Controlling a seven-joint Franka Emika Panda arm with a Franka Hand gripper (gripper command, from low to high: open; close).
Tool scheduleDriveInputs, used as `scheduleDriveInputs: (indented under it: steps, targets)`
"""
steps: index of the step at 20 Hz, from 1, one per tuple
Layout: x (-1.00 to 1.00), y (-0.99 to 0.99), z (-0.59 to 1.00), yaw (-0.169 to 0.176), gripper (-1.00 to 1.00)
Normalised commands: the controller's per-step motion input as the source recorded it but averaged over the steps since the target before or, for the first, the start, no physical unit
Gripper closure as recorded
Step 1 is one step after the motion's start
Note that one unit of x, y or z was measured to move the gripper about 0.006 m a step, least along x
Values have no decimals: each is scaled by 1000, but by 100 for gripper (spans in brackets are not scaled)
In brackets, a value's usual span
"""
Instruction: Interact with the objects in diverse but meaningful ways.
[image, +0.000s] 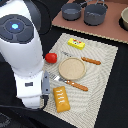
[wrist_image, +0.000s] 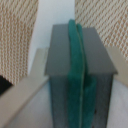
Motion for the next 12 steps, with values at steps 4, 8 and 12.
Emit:
scheduleDriveInputs:
  steps: [4, 8, 12]
  targets:
    - [-310, 0, 407, 0, -100]
    - [-294, 74, 246, 0, -100]
    - [-224, 133, 66, 0, -100]
